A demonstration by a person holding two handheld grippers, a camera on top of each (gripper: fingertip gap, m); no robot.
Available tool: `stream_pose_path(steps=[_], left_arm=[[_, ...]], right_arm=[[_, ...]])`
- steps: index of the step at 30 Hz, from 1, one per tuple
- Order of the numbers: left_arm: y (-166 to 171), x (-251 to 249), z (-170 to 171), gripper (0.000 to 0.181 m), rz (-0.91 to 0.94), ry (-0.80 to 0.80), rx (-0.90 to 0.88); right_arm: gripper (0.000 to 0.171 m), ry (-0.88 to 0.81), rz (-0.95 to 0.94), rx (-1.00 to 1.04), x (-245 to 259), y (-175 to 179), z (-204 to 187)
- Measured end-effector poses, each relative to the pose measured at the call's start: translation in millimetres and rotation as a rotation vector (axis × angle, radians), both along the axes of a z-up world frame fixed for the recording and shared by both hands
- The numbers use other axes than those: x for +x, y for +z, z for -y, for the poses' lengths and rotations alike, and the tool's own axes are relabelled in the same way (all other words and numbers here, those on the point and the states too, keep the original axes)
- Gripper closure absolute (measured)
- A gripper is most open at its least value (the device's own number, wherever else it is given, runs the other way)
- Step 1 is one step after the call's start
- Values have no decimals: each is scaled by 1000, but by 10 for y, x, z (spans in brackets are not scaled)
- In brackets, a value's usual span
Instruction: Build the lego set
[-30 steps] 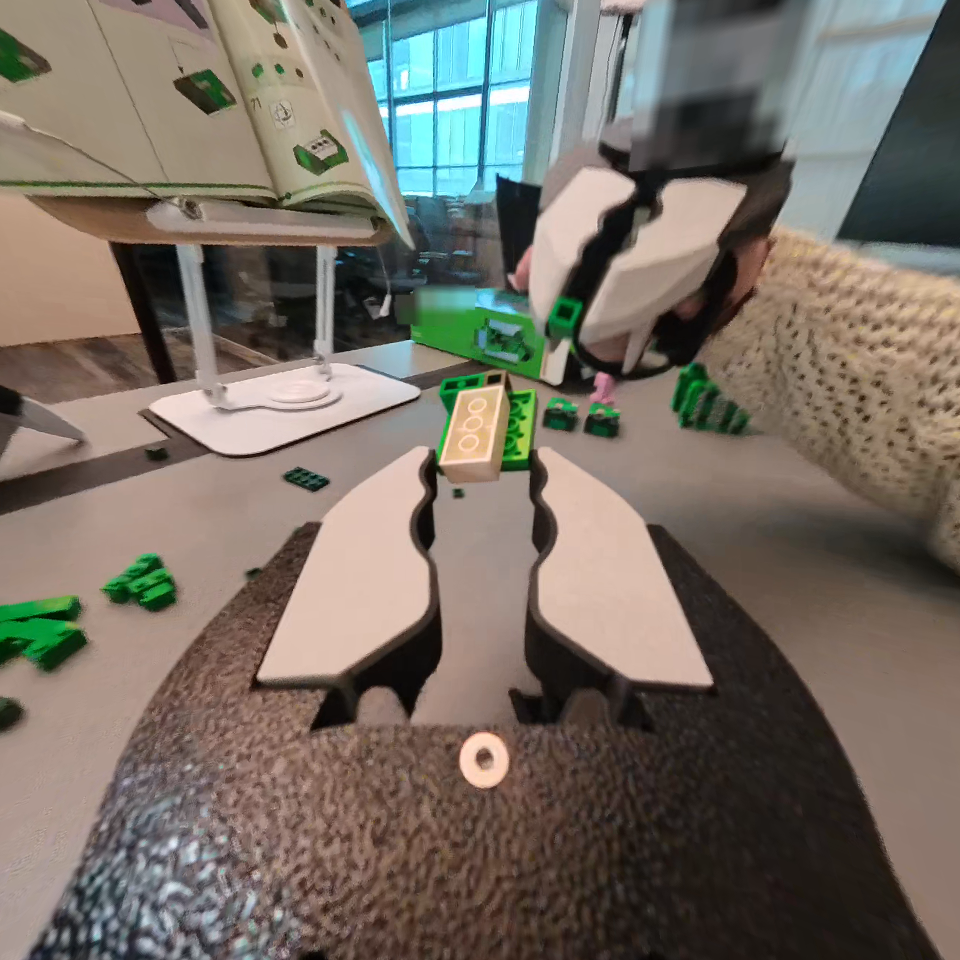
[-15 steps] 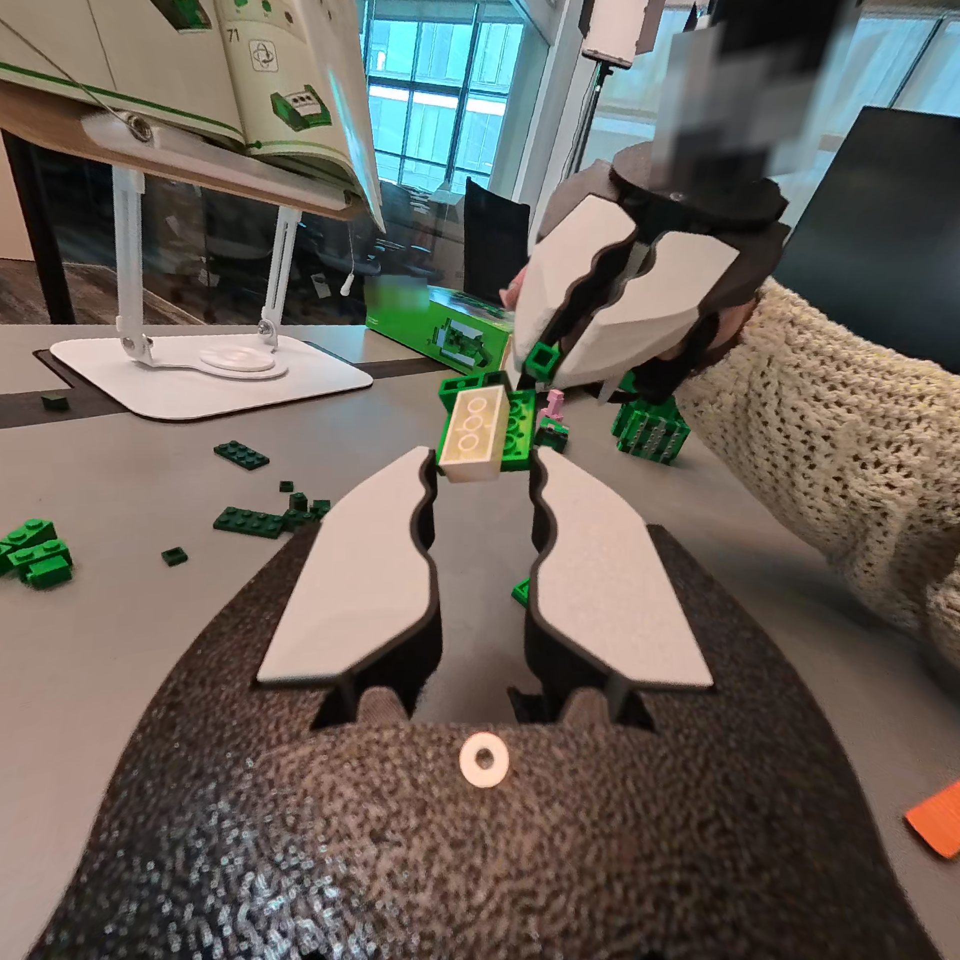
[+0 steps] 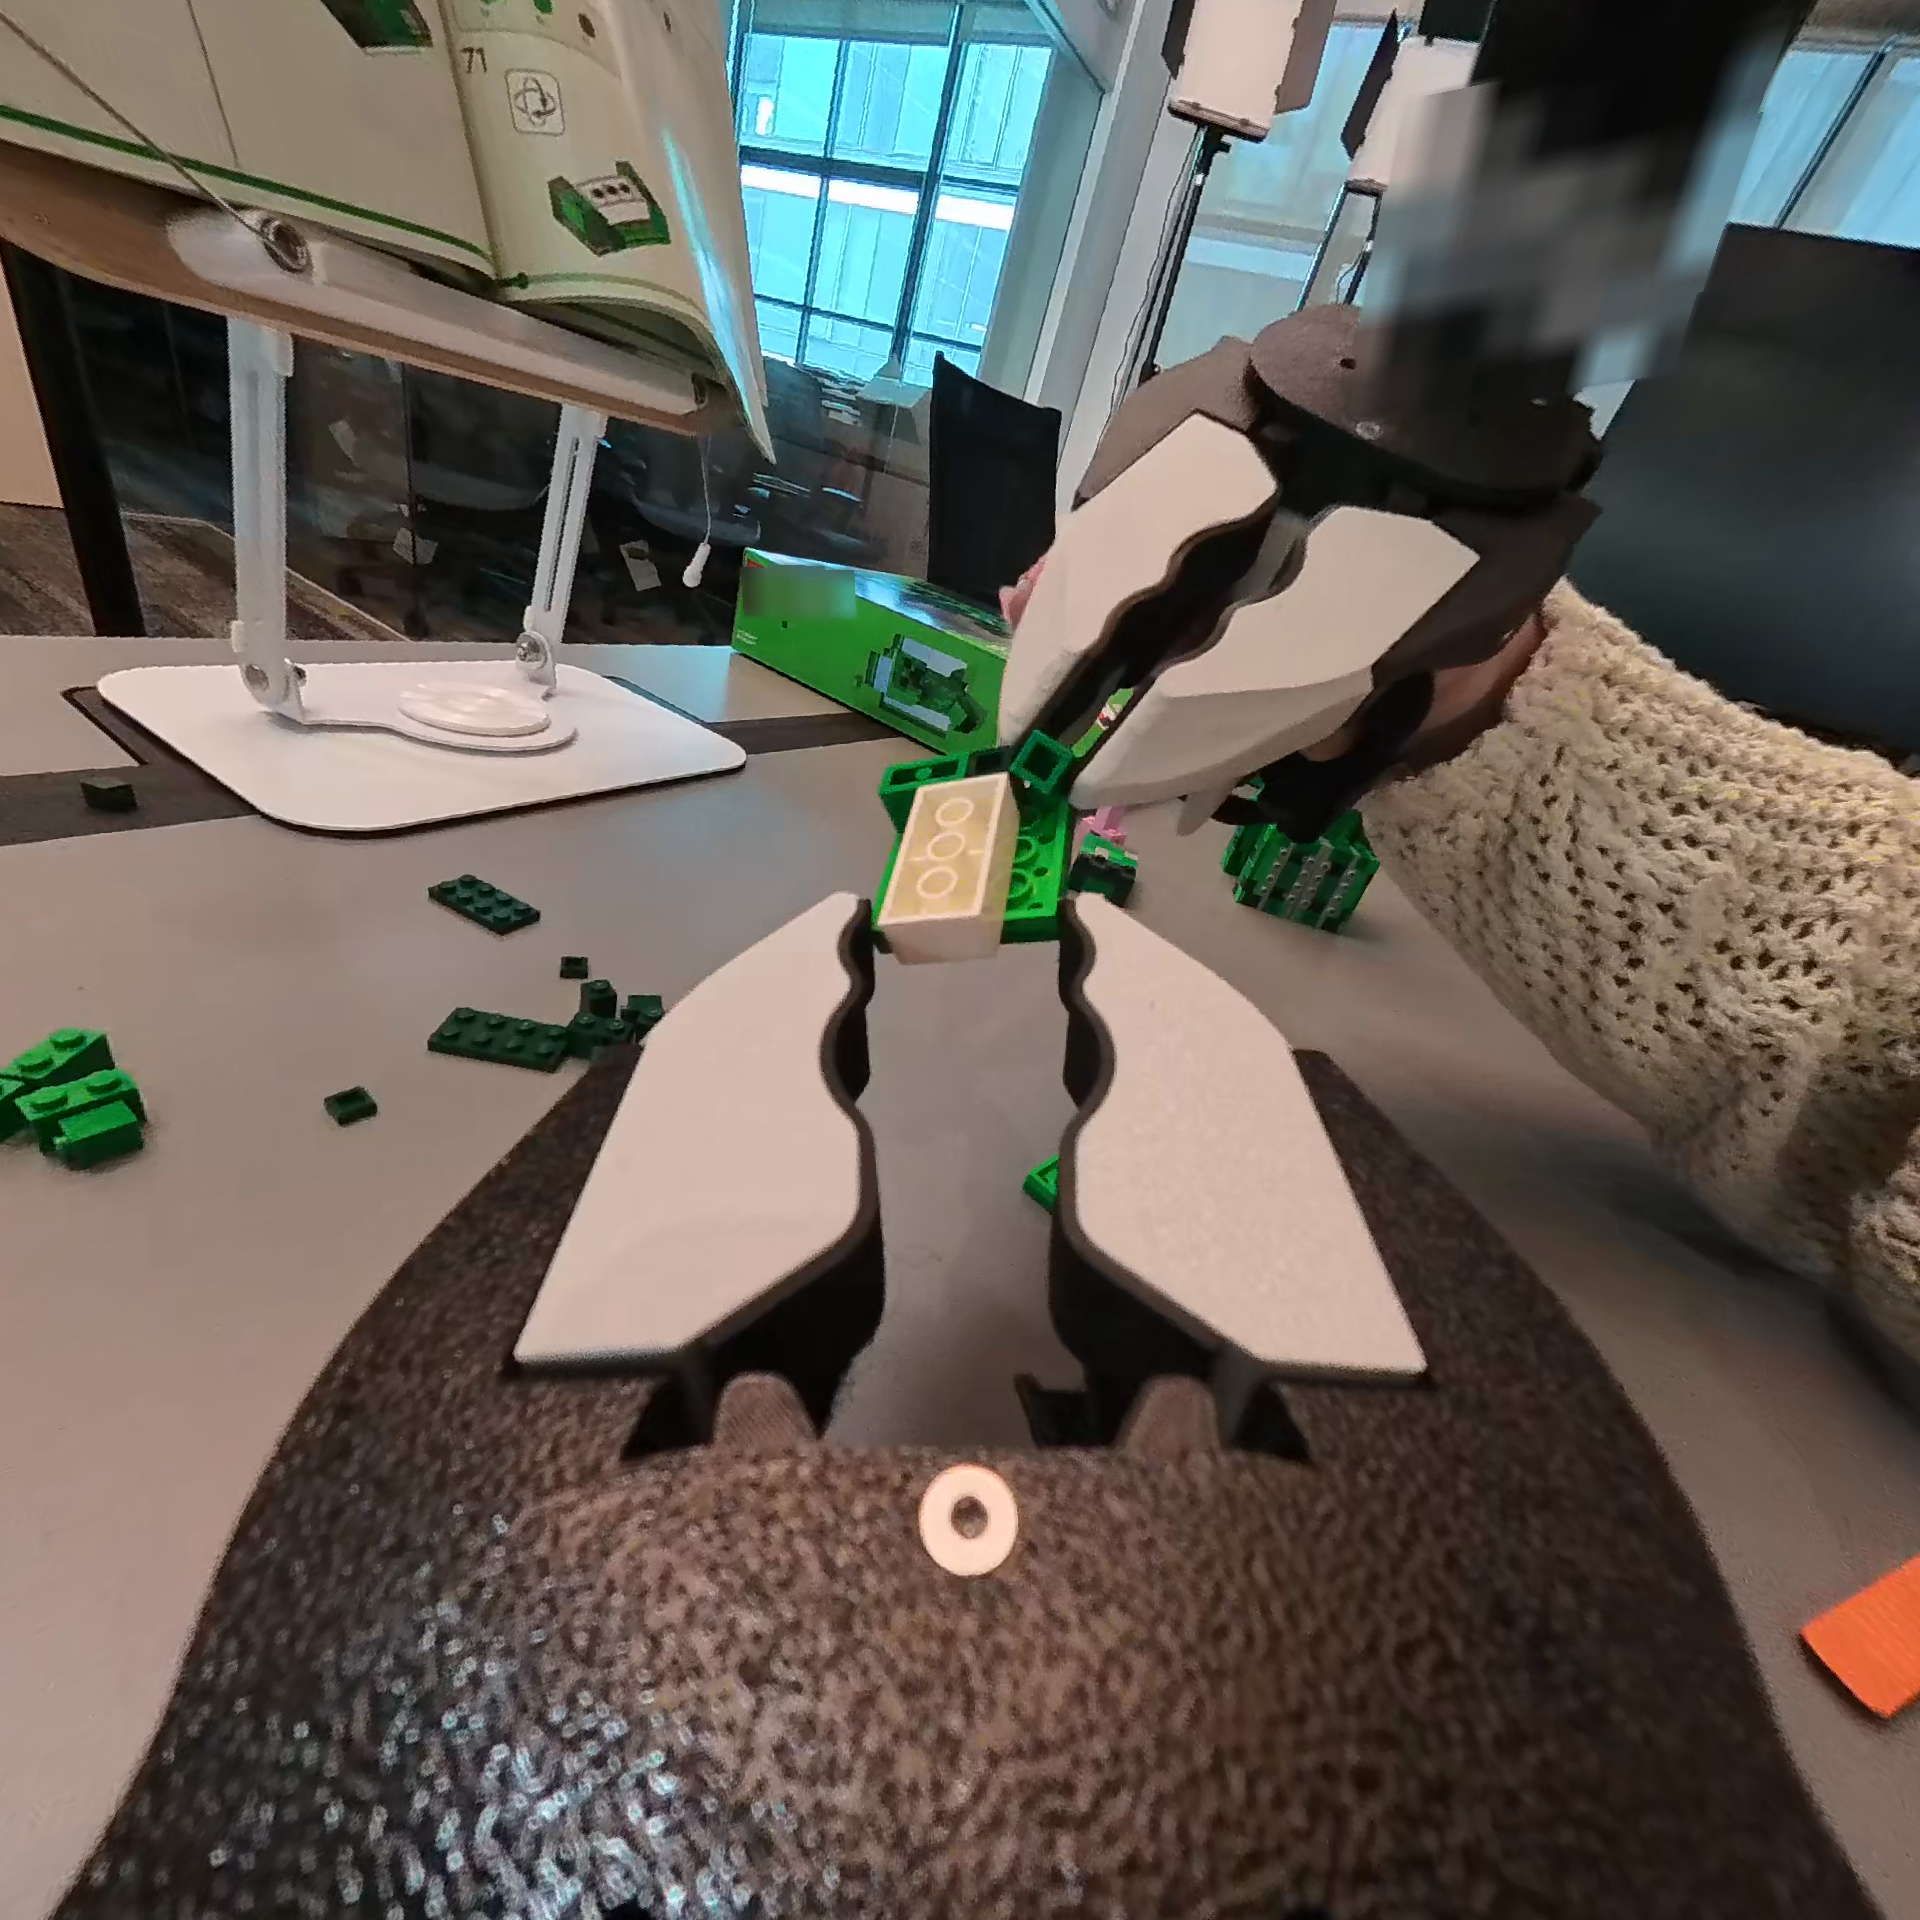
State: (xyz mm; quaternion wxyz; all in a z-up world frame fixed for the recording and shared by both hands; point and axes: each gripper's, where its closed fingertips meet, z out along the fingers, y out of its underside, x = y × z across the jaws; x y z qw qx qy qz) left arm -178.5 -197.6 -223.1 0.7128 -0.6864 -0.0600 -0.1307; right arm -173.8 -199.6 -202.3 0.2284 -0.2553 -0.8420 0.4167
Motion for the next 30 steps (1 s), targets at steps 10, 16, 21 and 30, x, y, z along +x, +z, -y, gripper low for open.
stream_pose_path(steps=[10, 16, 21, 30], left_arm=[[-8, 12, -6, 148, -2, -8, -7], [-6, 13, -4, 148, 0, -10, -5], [-6, 15, -4, 148, -2, -10, -6], [-19, 34, -10, 148, -18, -23, -19]], right_arm=[[160, -22, -16, 50, -2, -11, -14], [162, -35, 1, 11, 12, 1, -38], [163, -33, 8, -42, 29, 9, -32], [164, -11, -32, -287, 143, 106, -59]])
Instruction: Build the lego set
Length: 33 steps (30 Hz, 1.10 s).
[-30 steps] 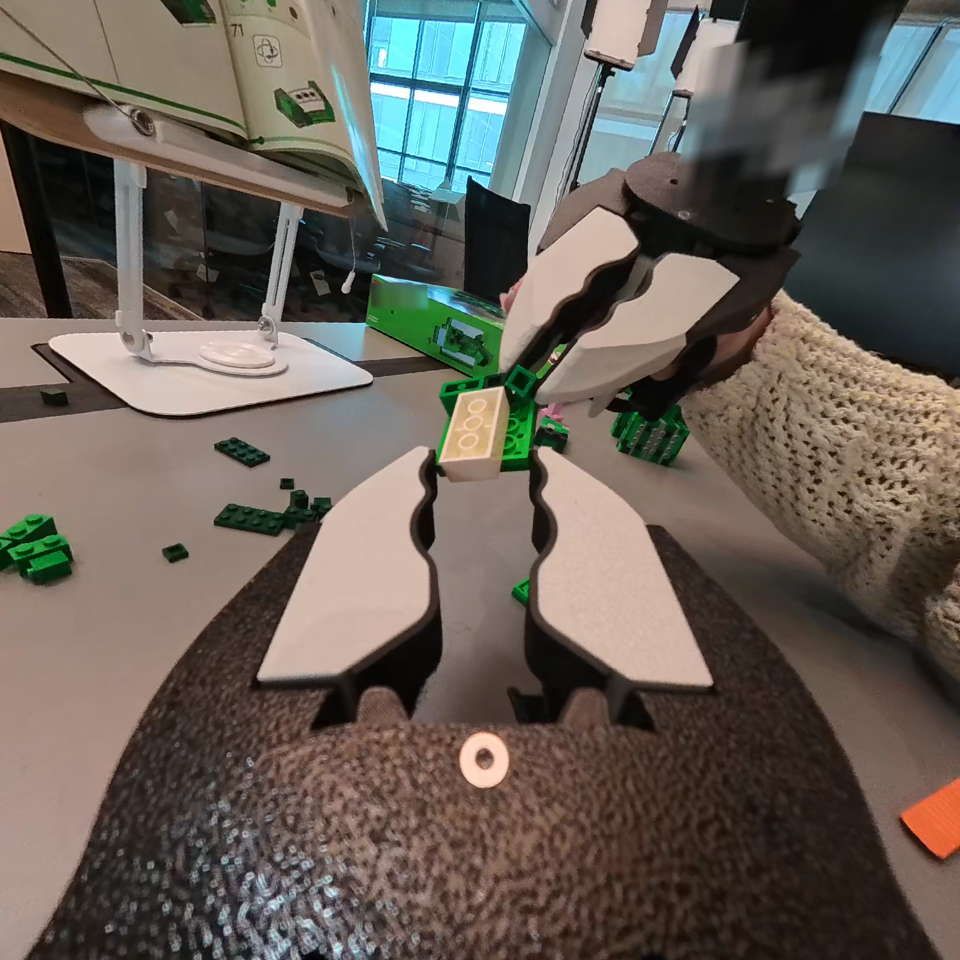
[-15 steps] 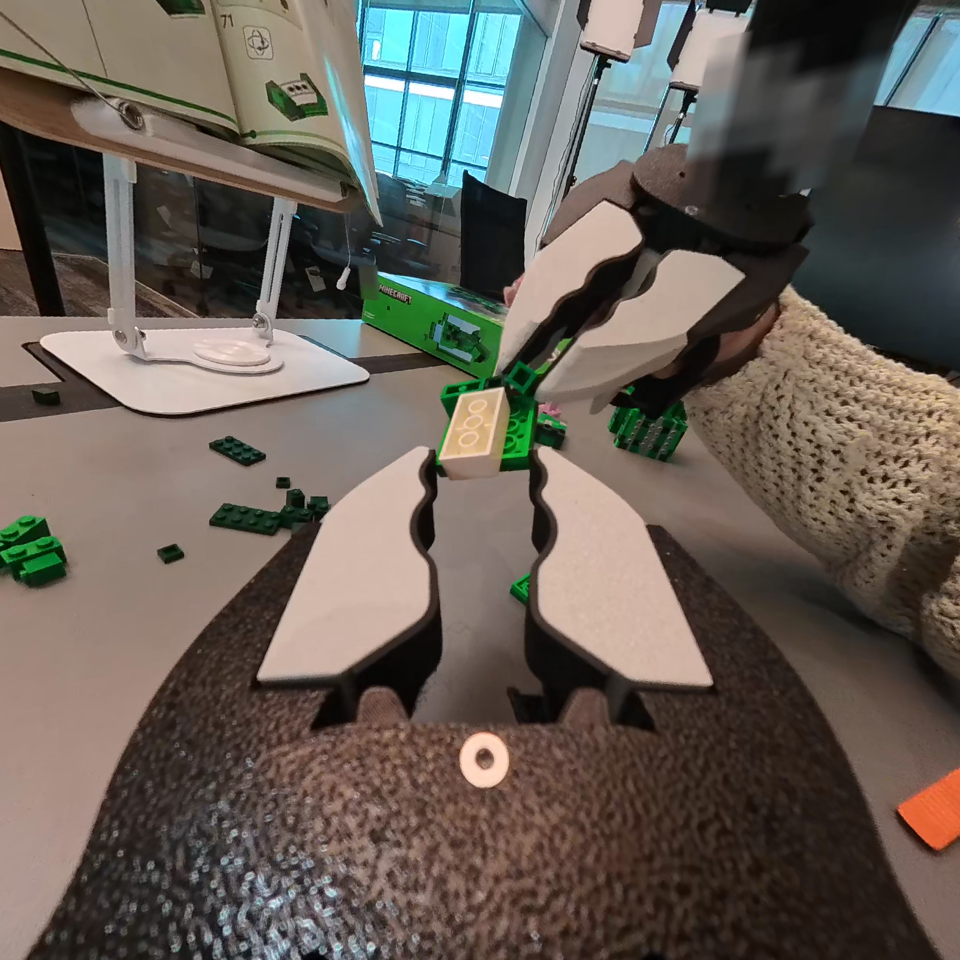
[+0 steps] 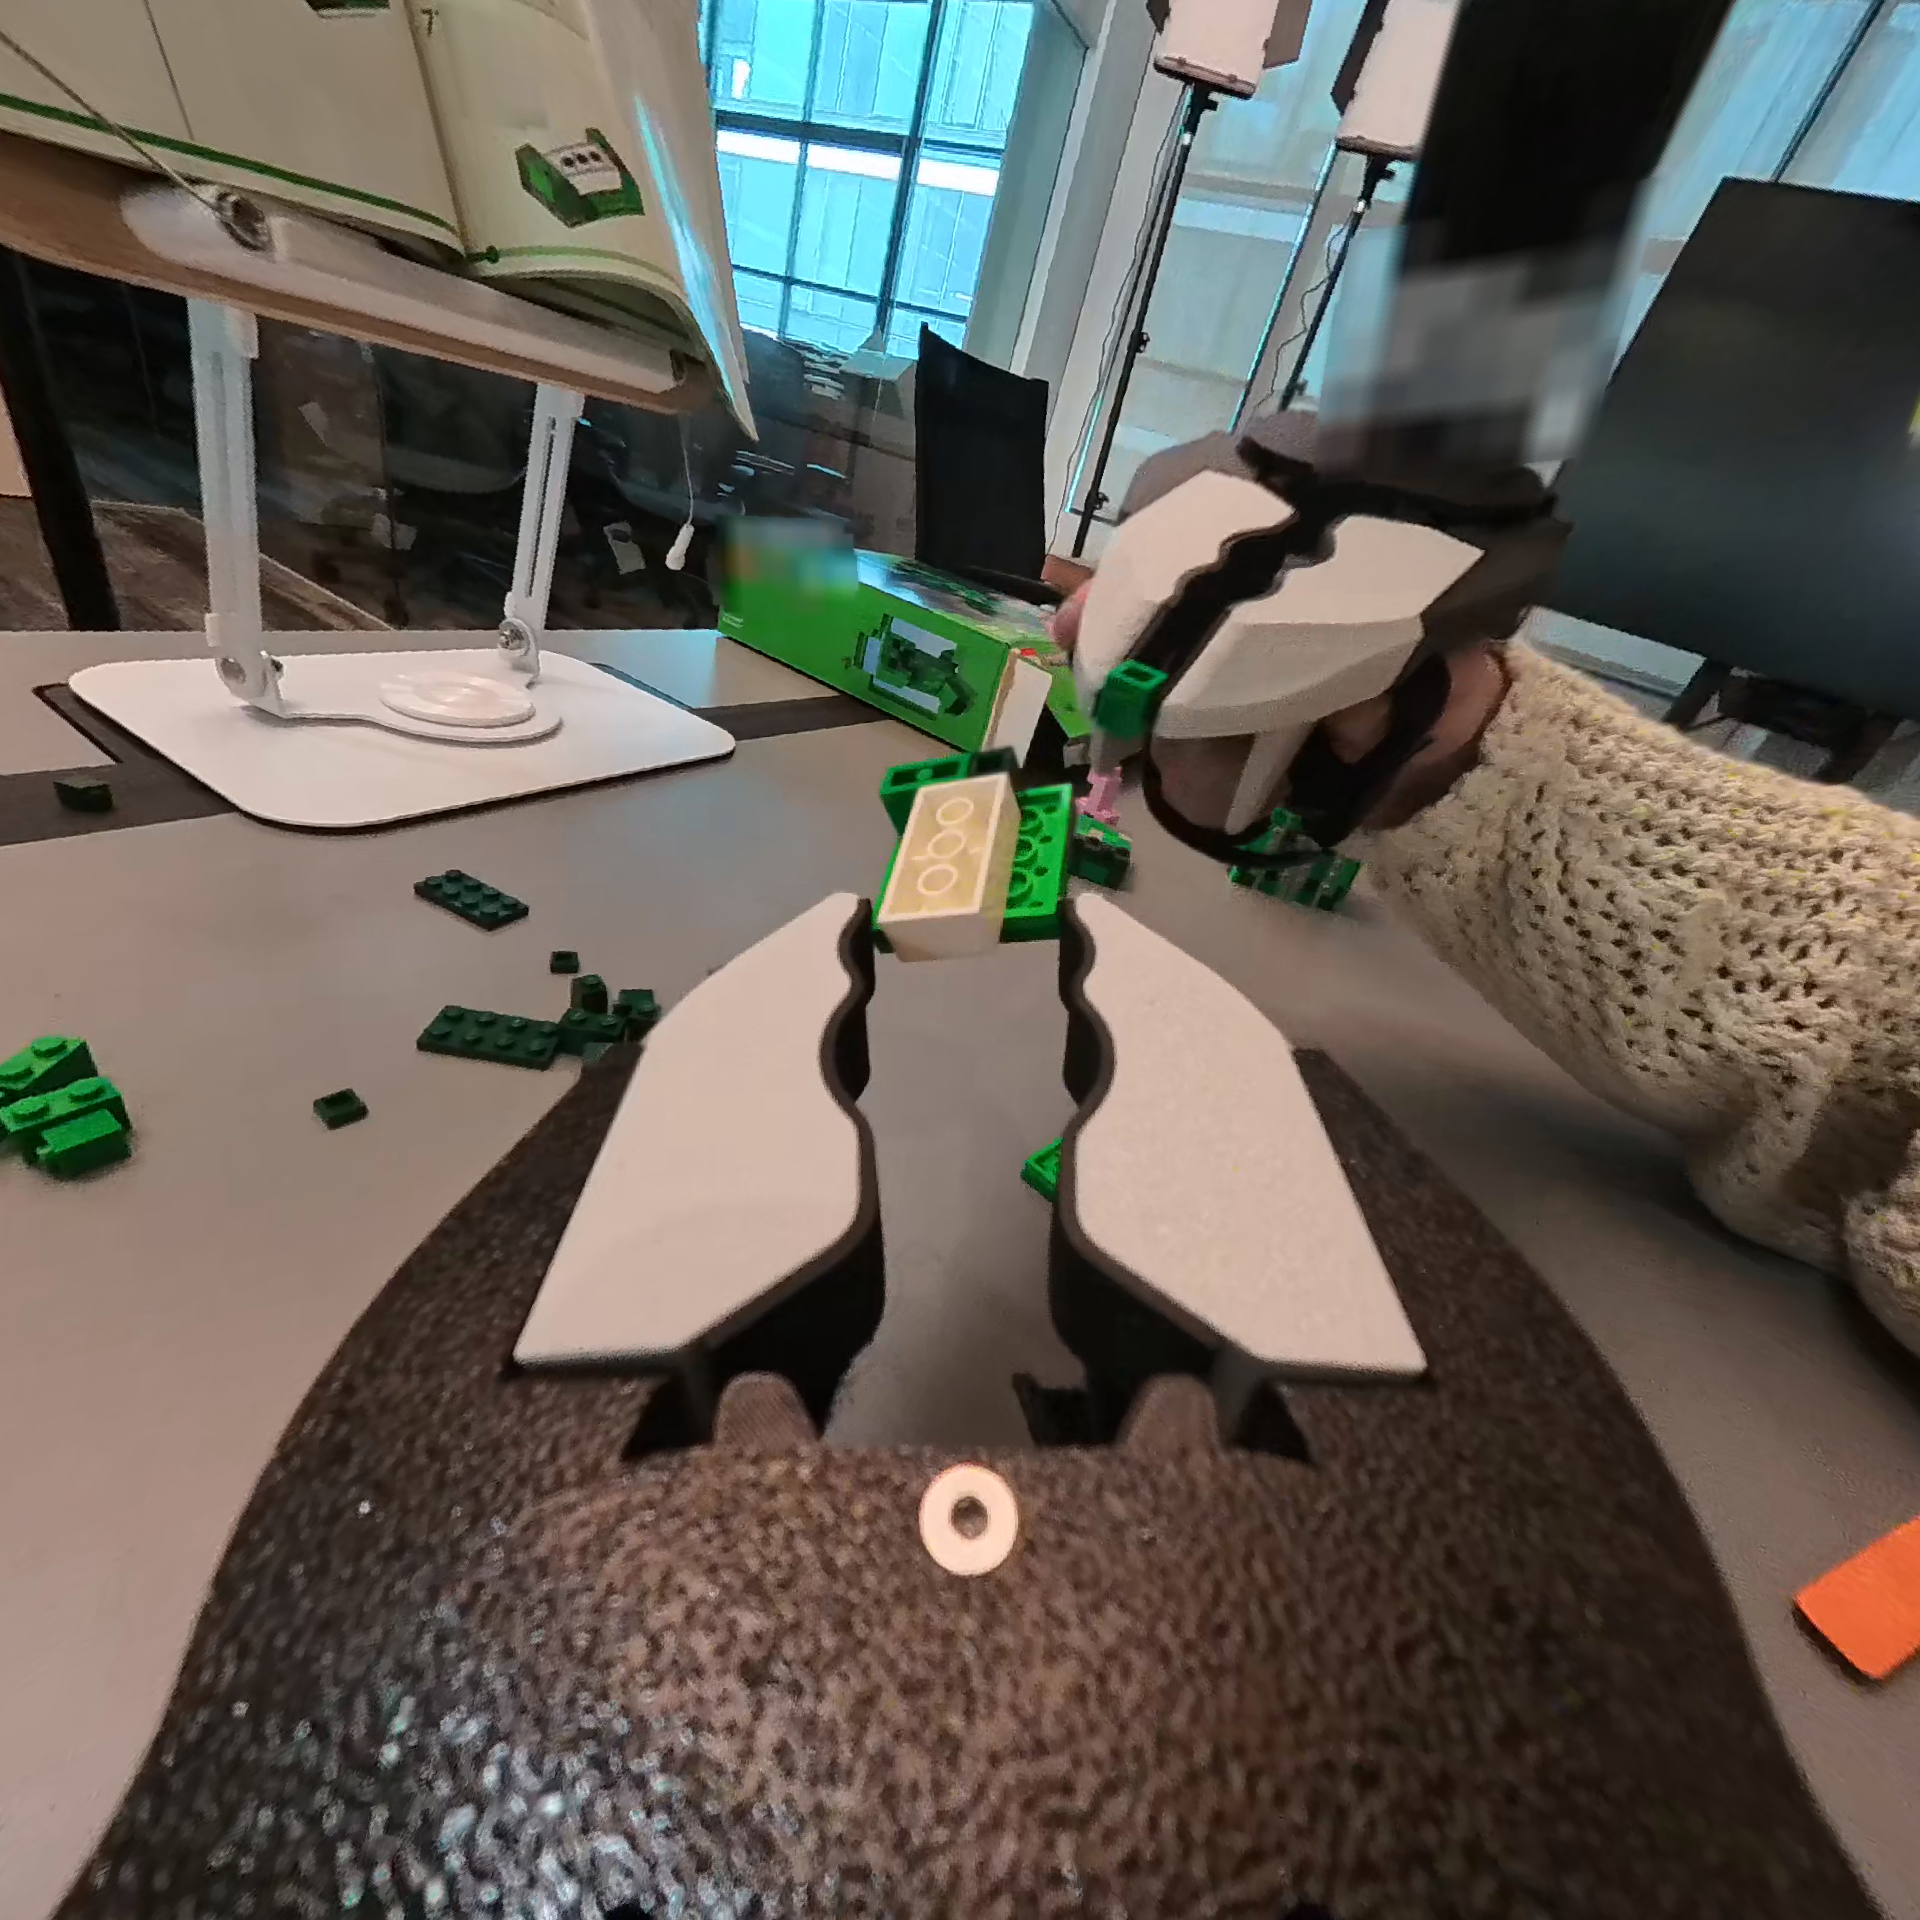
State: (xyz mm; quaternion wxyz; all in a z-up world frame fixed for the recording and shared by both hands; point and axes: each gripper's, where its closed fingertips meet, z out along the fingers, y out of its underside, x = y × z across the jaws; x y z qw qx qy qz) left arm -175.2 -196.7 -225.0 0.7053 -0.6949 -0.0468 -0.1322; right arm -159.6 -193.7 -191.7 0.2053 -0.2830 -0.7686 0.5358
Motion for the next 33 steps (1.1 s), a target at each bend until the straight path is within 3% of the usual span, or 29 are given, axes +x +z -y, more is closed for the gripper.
stream_pose_path(steps=[18, 33], left_arm=[[-14, 30, -11, 148, -30, -4, -13], [-16, 23, -10, 148, -28, -3, -14]], right_arm=[[164, -70, -50, 269, -71, -135, 53], [154, -112, -44, 303, -100, -138, -2]])
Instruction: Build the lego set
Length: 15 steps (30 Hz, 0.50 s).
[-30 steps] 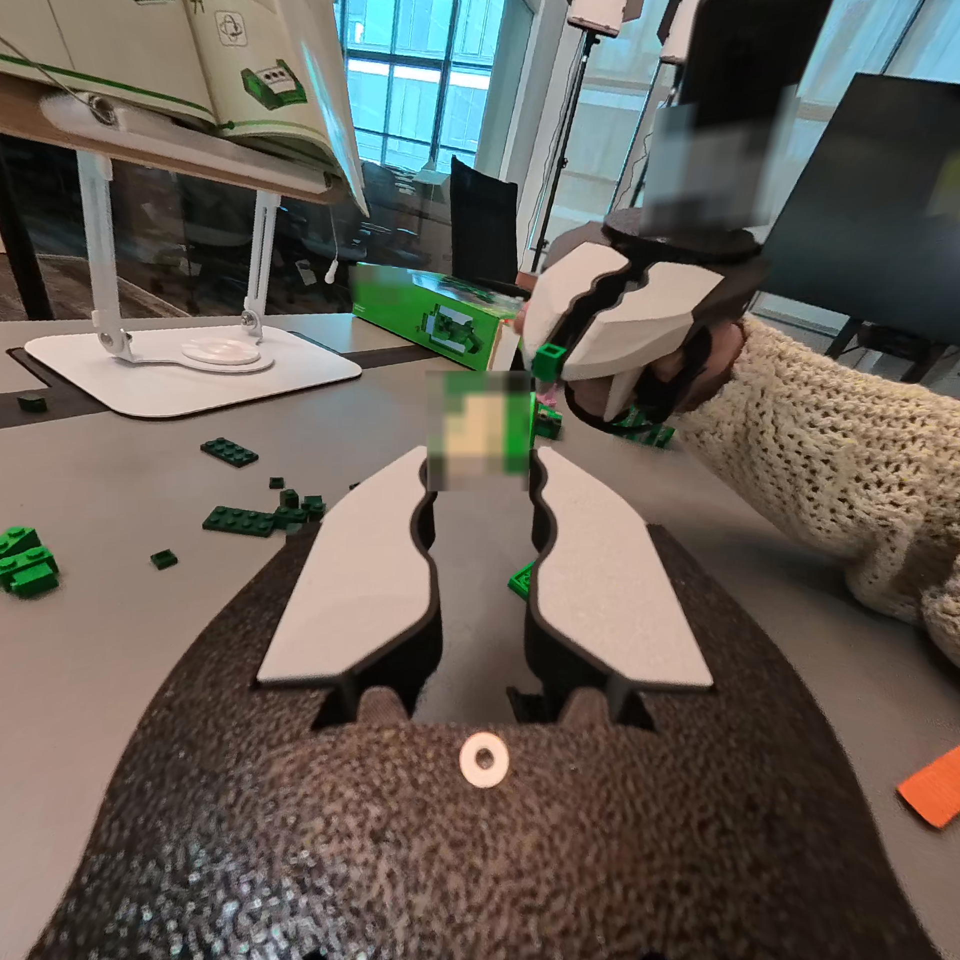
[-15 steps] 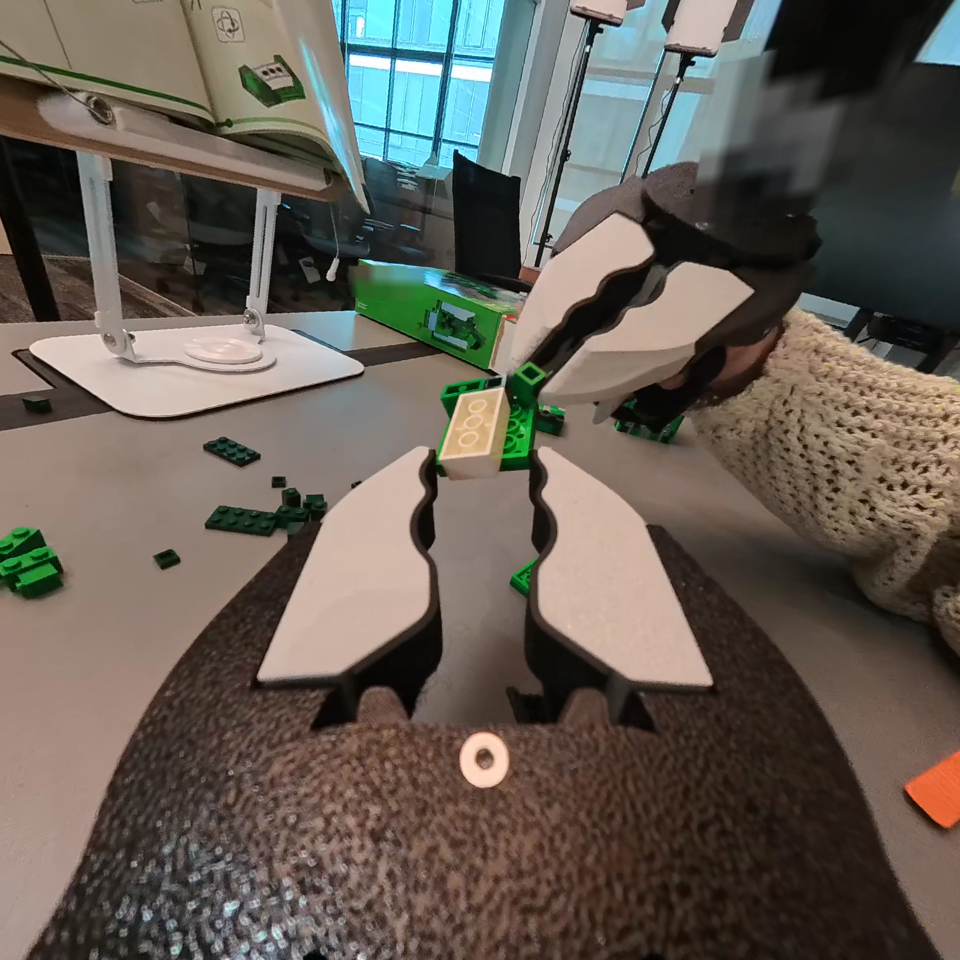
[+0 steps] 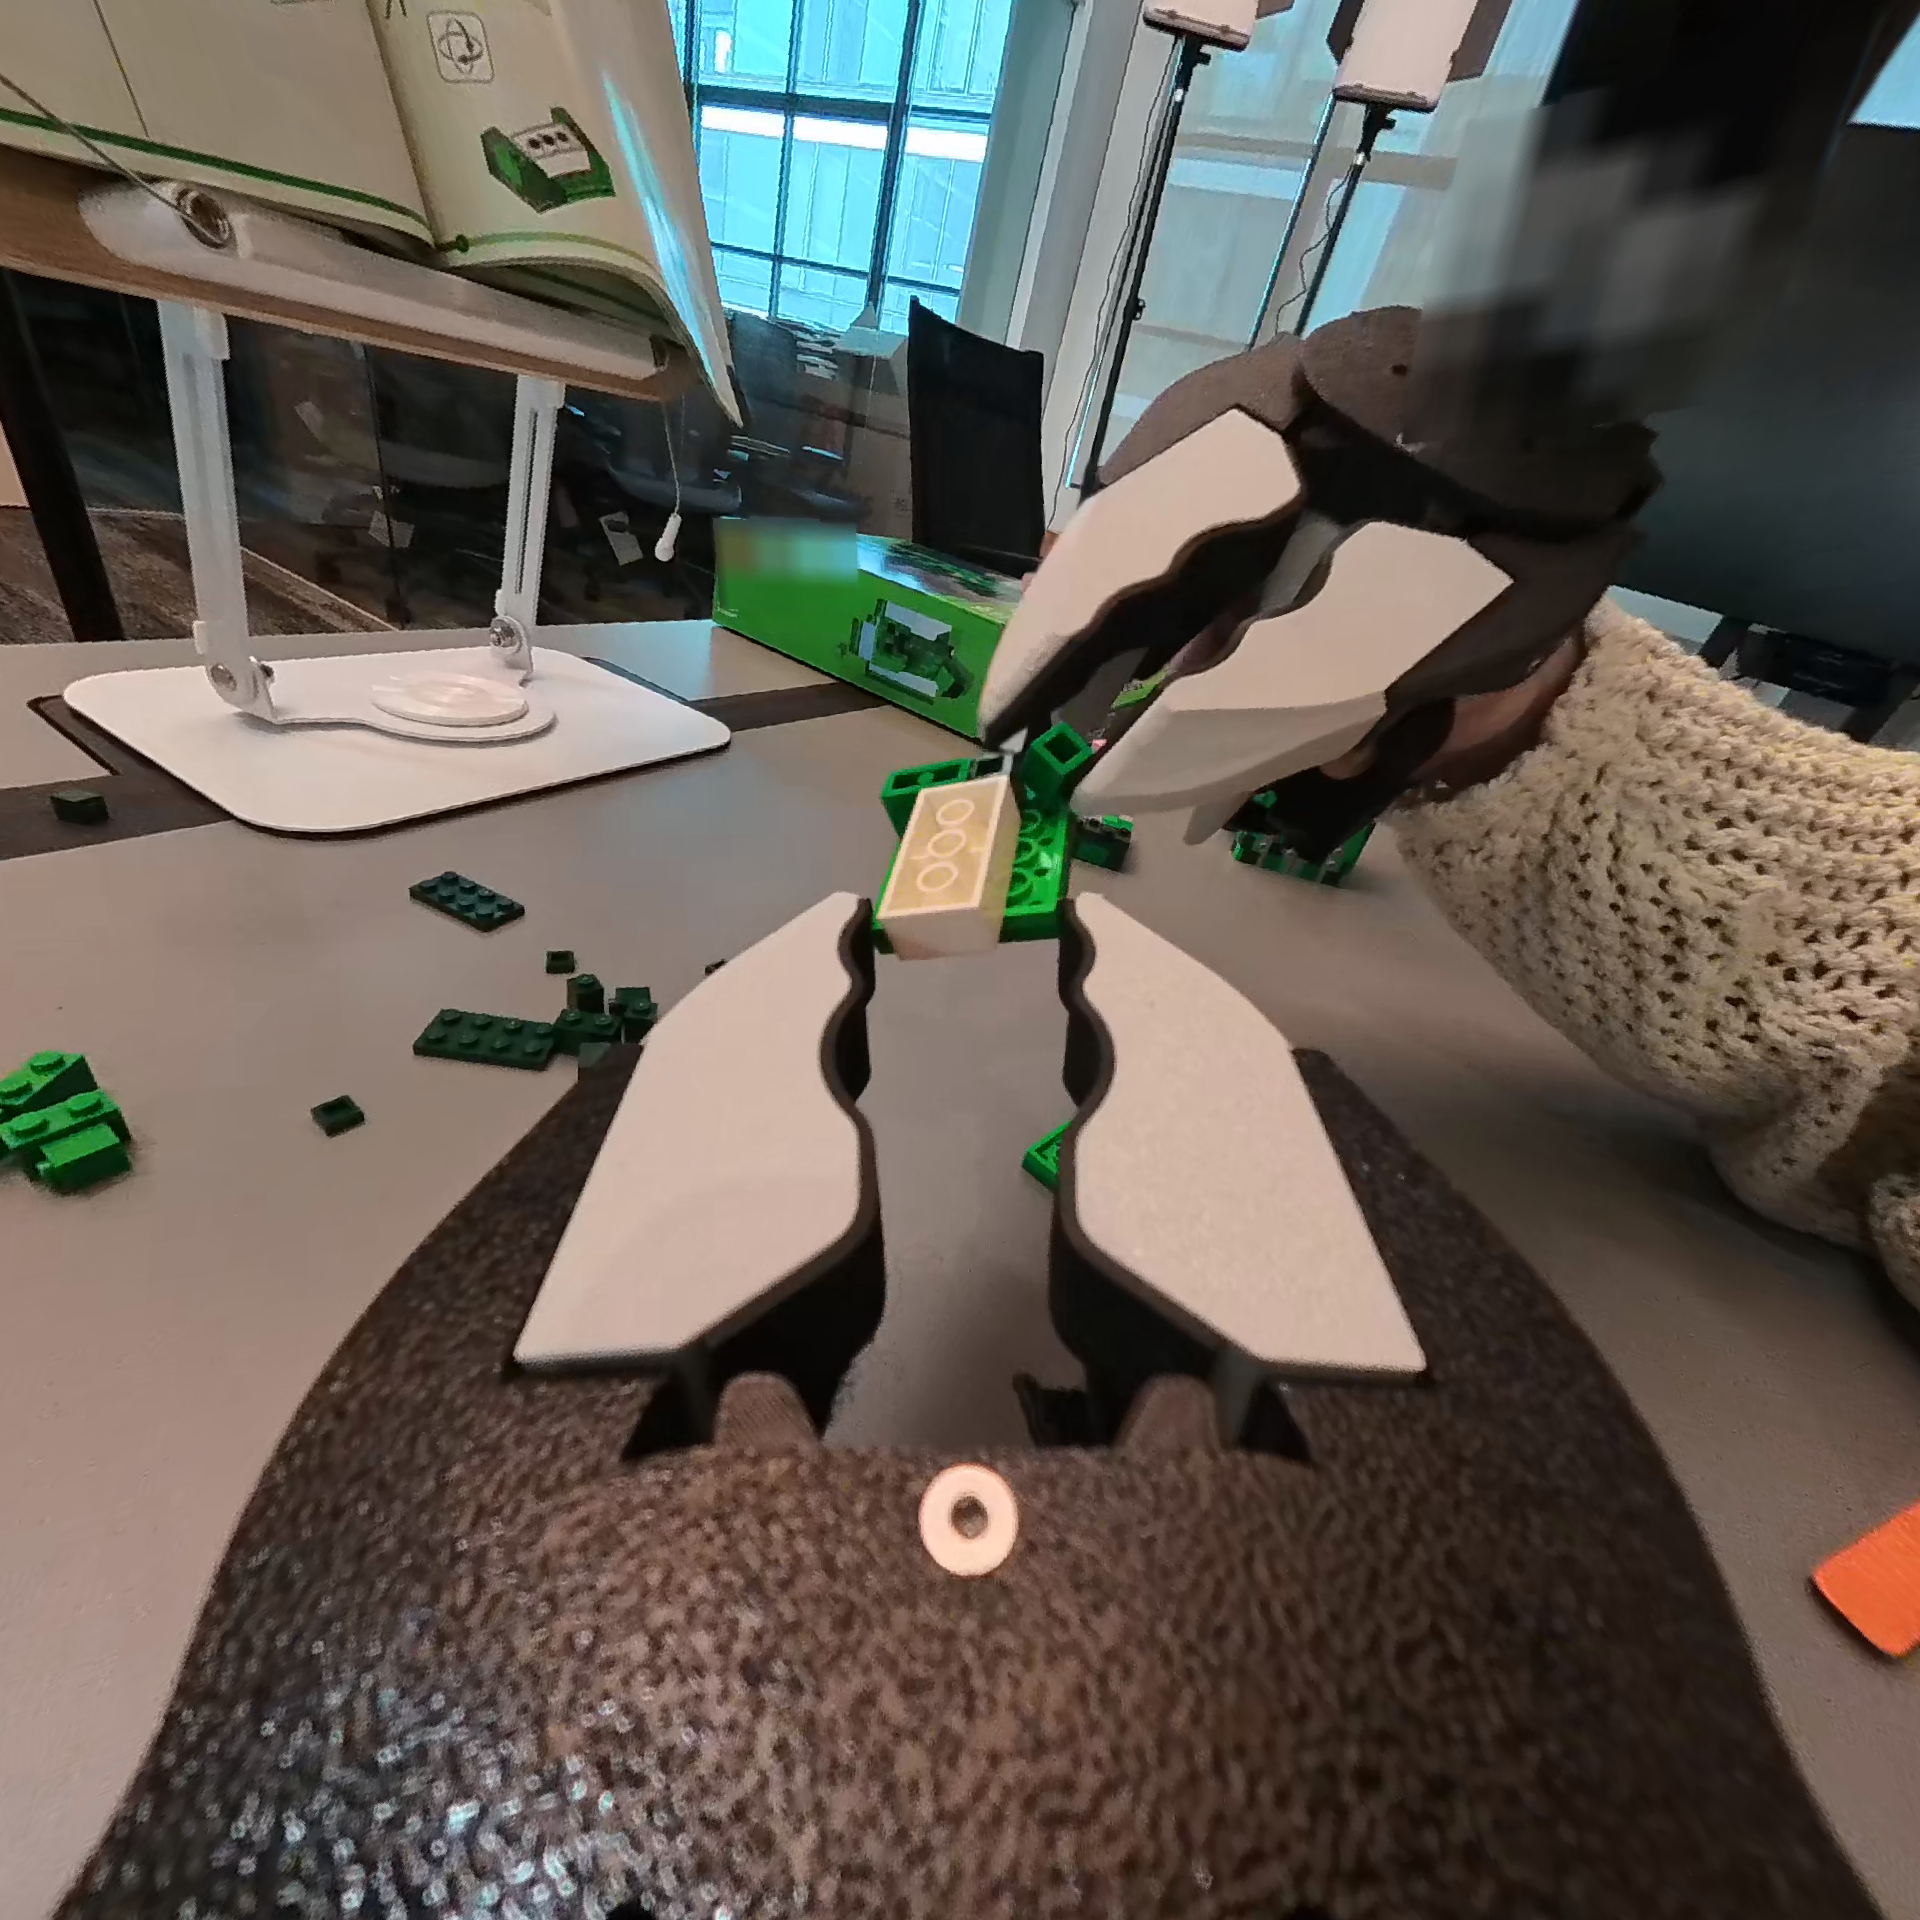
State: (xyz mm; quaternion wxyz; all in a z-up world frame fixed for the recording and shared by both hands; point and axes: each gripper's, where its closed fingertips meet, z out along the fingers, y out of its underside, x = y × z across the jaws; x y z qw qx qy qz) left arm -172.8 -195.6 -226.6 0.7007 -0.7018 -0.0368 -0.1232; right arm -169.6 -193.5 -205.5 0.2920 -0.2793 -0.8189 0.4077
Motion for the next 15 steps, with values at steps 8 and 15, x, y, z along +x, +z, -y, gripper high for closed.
stream_pose_path(steps=[8, 15], left_arm=[[0, 9, 0, 148, -1, -7, 1], [3, -3, 2, 148, 1, 1, 3]], right_arm=[[160, 11, 40, -56, 14, 8, -20], [171, 2, 37, -94, 5, 44, -70]])
